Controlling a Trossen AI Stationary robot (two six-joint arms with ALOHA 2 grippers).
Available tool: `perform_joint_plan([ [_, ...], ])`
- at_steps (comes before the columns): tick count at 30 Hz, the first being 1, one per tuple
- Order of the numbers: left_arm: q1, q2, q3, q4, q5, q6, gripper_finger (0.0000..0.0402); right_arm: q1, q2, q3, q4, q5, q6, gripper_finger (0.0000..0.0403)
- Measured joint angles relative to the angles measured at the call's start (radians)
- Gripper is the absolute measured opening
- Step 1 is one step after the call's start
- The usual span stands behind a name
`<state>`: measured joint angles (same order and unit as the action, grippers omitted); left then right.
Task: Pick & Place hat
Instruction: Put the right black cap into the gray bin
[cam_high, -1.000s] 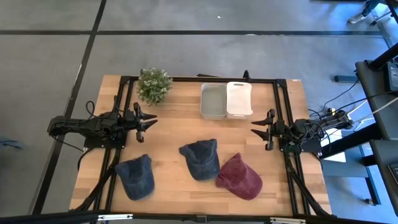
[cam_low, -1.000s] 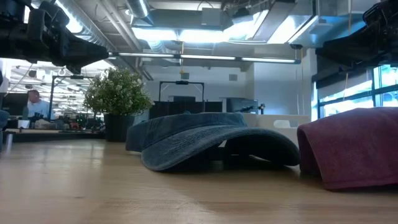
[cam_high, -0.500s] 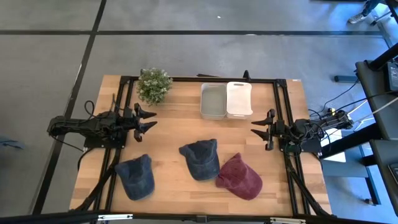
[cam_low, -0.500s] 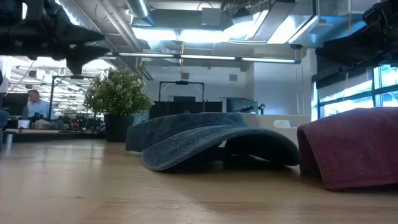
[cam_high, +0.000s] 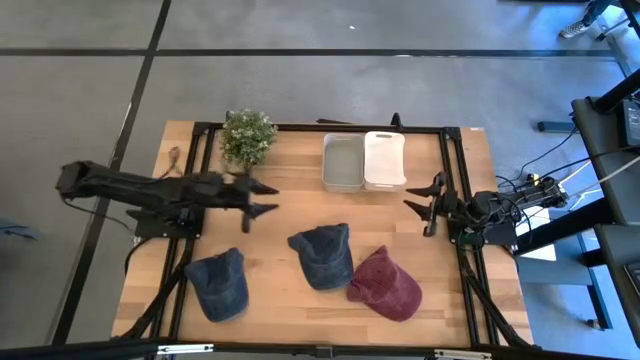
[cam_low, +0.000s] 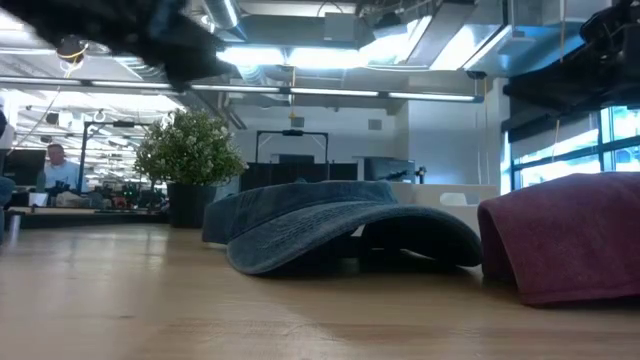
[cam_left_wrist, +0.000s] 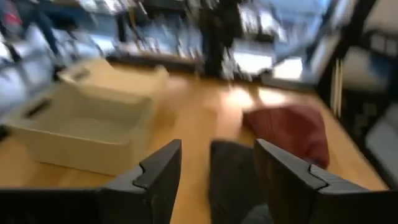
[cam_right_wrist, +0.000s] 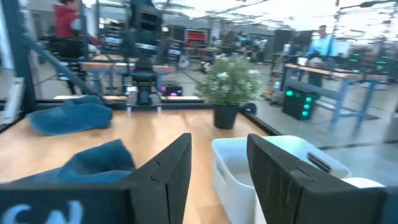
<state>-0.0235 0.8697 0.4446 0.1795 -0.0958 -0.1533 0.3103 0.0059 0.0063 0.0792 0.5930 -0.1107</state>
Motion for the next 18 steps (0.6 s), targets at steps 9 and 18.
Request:
perform_joint_plan([
  [9, 0.0, 0.531, 0.362, -0.222, 0.054, 0.08, 0.0194, 0.0, 0.0, 0.0, 0.0, 0.008, 0.002, 0.0156],
  [18, 0.034, 0.837, 0.506, -0.206, 0.118, 0.065, 0.0192, 0.0, 0.0, 0.0, 0.001, 0.008, 0.001, 0.0156],
])
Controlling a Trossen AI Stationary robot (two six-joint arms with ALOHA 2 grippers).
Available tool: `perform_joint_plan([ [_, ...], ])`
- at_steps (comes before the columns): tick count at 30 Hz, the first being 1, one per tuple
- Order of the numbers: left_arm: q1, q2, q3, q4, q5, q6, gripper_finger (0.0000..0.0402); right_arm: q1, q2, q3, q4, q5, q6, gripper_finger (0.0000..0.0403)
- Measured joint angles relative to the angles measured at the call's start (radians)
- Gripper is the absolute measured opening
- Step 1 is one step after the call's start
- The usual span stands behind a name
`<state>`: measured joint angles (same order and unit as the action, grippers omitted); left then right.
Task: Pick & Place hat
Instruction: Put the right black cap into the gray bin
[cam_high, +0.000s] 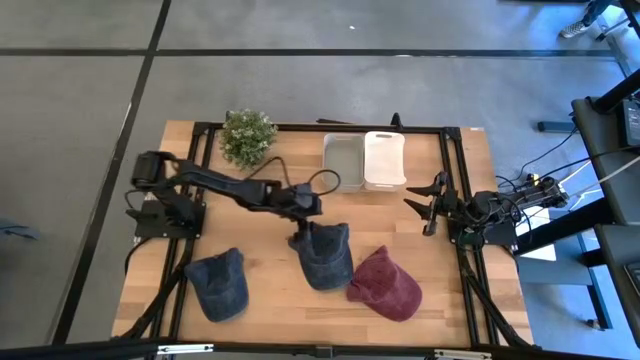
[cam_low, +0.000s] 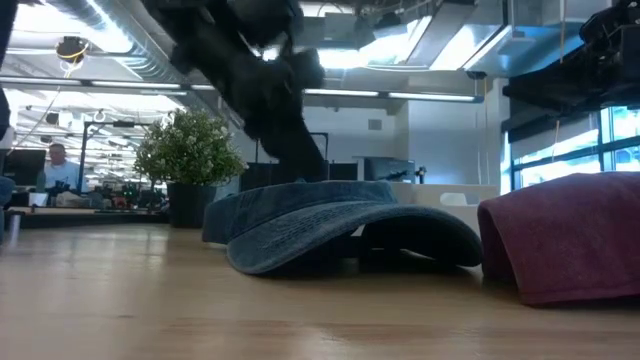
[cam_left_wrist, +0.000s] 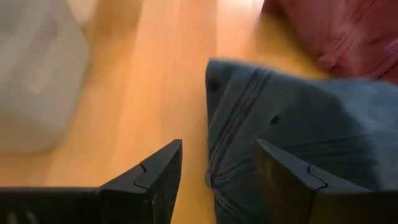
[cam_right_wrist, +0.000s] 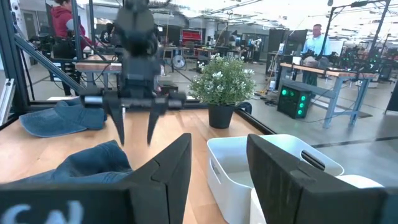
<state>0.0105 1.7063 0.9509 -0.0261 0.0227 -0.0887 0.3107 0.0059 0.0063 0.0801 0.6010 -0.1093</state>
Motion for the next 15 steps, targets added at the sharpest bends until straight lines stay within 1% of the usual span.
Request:
perform_joint_plan([
  [5, 0.02, 0.116, 0.022, -0.002, 0.012, -0.029, 0.0192, 0.0, 0.0, 0.0, 0.0, 0.0, -0.002, 0.0156],
  [7, 0.023, 0.151, 0.026, 0.0, 0.051, -0.039, 0.0193, 0.0, 0.0, 0.0, 0.0, 0.0, -0.002, 0.0156],
  [9, 0.025, 0.174, 0.026, 0.001, 0.097, -0.039, 0.0193, 0.0, 0.0, 0.0, 0.001, 0.0, -0.003, 0.0156],
  [11, 0.025, 0.188, 0.029, 0.007, 0.115, -0.046, 0.0192, 0.0, 0.0, 0.0, 0.001, 0.0, -0.004, 0.0156],
  [15, 0.026, 0.205, 0.03, 0.008, 0.115, -0.055, 0.0187, 0.0, 0.0, 0.0, 0.001, 0.0, -0.006, 0.0156],
])
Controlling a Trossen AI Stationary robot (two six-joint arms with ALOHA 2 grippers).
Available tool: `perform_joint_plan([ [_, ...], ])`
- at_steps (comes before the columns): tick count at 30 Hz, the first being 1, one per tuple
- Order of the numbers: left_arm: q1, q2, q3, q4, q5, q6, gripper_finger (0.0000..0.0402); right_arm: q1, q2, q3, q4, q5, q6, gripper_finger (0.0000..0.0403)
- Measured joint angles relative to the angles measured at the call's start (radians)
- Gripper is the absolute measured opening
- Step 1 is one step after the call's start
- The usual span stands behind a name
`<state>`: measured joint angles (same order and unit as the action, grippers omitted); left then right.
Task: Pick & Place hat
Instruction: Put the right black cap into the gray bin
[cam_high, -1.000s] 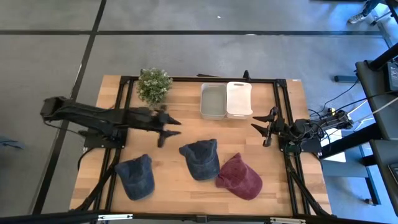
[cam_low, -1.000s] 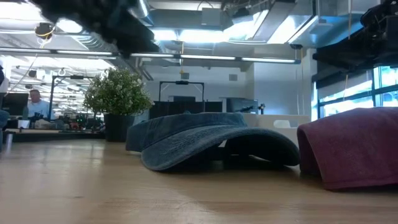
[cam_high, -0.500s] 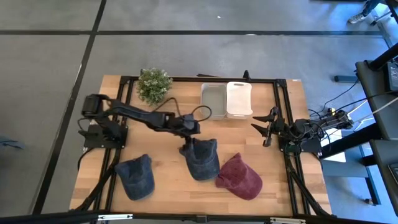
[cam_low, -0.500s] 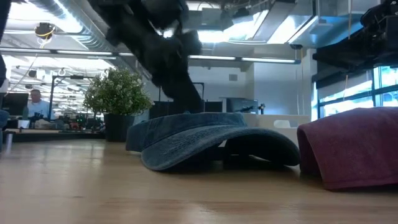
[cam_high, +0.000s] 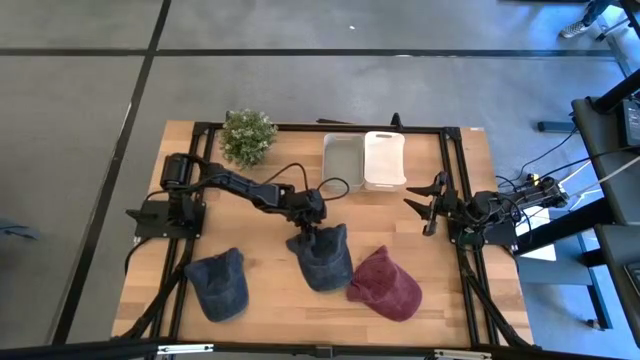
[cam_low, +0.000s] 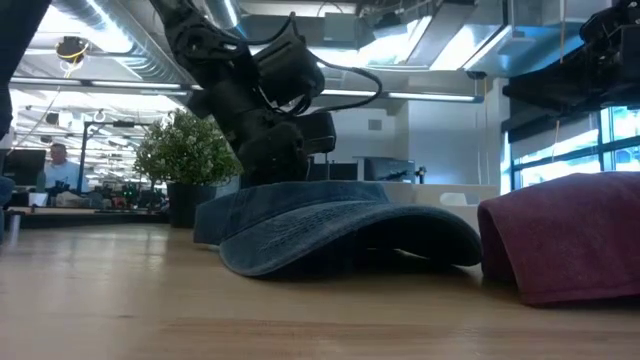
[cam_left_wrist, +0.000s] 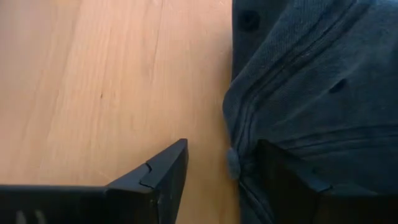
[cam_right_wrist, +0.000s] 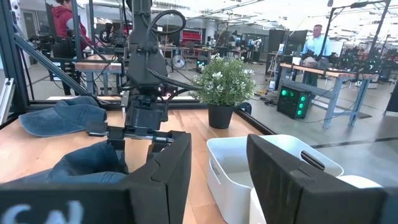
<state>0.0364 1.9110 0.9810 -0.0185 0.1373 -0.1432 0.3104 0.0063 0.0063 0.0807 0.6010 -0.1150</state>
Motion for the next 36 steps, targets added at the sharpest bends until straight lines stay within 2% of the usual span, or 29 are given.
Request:
perform_joint_plan([
  [6, -0.006, 0.002, 0.001, -0.066, -0.108, 0.004, 0.0157, 0.0, 0.0, 0.0, 0.0, 0.0, -0.001, 0.0156],
  [17, 0.0, -0.019, -0.006, -0.041, -0.113, 0.045, 0.0022, 0.0, 0.0, 0.0, 0.0, 0.0, -0.04, 0.0156],
  [23, 0.011, -0.092, -0.014, -0.083, -0.106, -0.048, 0.0023, 0.0, 0.0, 0.0, 0.0, 0.0, -0.047, 0.0156],
  [27, 0.032, -0.198, -0.011, -0.096, -0.095, -0.158, 0.0023, 0.0, 0.0, 0.0, 0.0, 0.0, -0.047, 0.0156],
  [32, 0.072, -0.339, -0.011, -0.096, 0.008, -0.269, 0.0023, 0.0, 0.0, 0.0, 0.0, 0.0, -0.047, 0.0156],
  [36, 0.105, -0.454, -0.011, -0.077, 0.012, -0.333, 0.0023, 0.0, 0.0, 0.0, 0.0, 0.0, -0.047, 0.0156],
])
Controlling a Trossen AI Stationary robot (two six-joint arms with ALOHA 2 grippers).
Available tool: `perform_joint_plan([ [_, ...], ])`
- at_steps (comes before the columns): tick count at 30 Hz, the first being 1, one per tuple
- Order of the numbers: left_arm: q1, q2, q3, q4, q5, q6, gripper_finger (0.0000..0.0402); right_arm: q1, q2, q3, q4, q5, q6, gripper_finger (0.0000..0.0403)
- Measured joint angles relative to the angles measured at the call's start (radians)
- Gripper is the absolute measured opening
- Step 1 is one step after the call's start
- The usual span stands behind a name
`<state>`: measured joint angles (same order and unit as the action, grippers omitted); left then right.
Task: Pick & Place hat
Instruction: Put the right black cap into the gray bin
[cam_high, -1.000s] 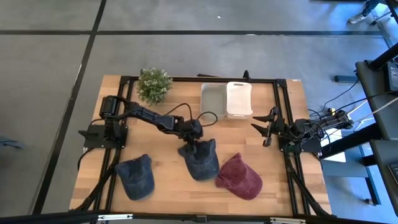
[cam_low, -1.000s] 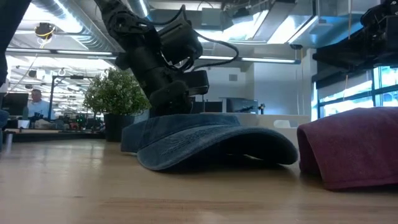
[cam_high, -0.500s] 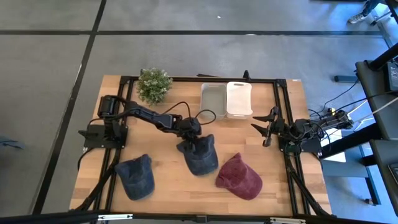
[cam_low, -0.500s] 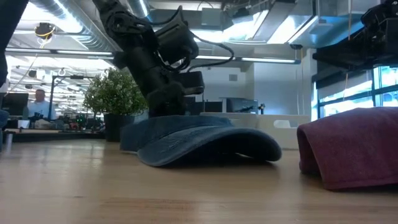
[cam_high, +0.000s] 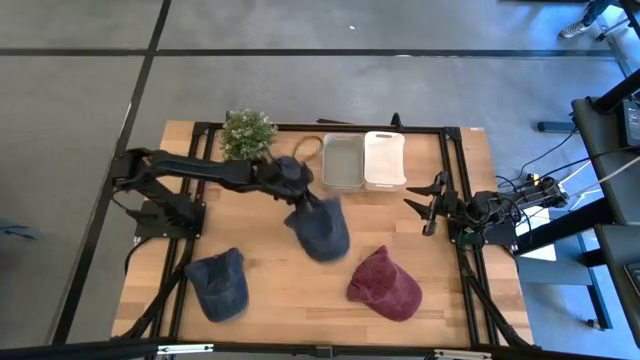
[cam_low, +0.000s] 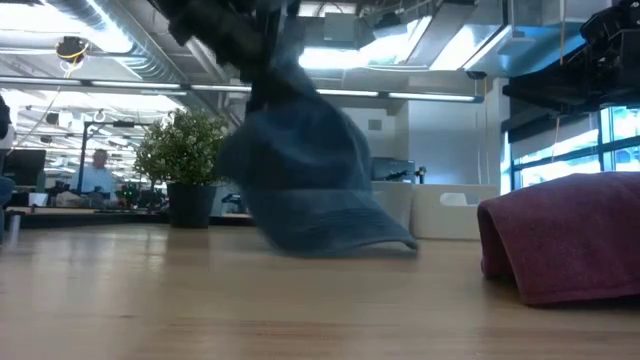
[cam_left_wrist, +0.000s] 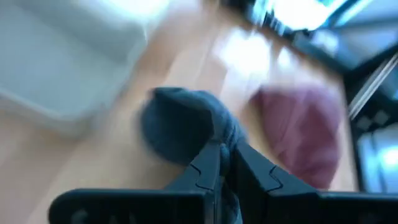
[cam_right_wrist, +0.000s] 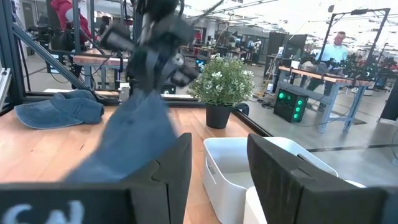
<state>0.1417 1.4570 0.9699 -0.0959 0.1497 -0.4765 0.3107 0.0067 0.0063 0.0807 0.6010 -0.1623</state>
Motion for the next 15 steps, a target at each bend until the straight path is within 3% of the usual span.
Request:
perform_joint_plan([
  [7, 0.072, -0.142, 0.002, 0.209, -0.029, -0.051, 0.0023, 0.0, 0.0, 0.0, 0.0, 0.0, -0.003, 0.0156],
  [15, 0.186, -0.171, 0.002, 0.365, -0.09, -0.061, 0.0023, 0.0, 0.0, 0.0, 0.0, 0.0, -0.003, 0.0156],
])
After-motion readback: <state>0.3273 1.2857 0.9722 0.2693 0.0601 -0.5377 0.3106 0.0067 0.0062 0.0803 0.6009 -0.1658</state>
